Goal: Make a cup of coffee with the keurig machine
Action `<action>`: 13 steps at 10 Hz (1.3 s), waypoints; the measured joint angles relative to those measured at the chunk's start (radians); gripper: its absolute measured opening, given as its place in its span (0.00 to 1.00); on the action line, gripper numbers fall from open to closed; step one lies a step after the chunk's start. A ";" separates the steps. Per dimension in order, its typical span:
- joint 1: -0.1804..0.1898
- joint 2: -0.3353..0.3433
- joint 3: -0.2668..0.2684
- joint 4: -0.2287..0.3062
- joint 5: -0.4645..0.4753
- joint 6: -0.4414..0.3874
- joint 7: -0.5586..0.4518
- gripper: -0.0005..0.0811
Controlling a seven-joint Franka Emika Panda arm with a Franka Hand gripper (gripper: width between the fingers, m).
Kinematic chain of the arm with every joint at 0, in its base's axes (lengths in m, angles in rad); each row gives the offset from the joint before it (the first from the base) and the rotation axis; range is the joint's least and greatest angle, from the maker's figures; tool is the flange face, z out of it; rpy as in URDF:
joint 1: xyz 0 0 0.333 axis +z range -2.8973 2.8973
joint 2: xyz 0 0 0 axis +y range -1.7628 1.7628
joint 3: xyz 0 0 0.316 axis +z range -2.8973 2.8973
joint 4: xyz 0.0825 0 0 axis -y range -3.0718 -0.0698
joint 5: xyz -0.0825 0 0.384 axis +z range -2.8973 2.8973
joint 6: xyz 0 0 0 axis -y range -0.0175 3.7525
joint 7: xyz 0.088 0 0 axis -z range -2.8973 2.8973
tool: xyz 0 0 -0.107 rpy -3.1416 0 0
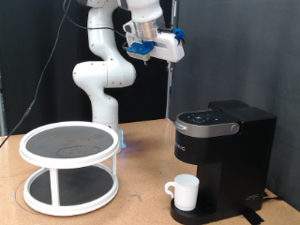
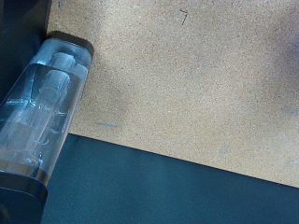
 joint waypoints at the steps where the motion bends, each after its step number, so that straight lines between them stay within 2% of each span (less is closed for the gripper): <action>1: 0.000 0.000 0.001 0.000 -0.007 0.001 -0.005 0.91; 3: 0.001 0.006 0.030 0.019 -0.079 0.038 -0.020 0.91; 5: 0.001 0.046 0.083 0.084 -0.190 0.069 -0.013 0.91; 6: -0.001 0.070 0.101 0.108 -0.213 0.115 0.018 0.91; 10: -0.005 0.191 0.114 0.214 -0.253 0.213 0.103 0.91; 13: -0.010 0.300 0.113 0.310 -0.272 0.215 0.144 0.91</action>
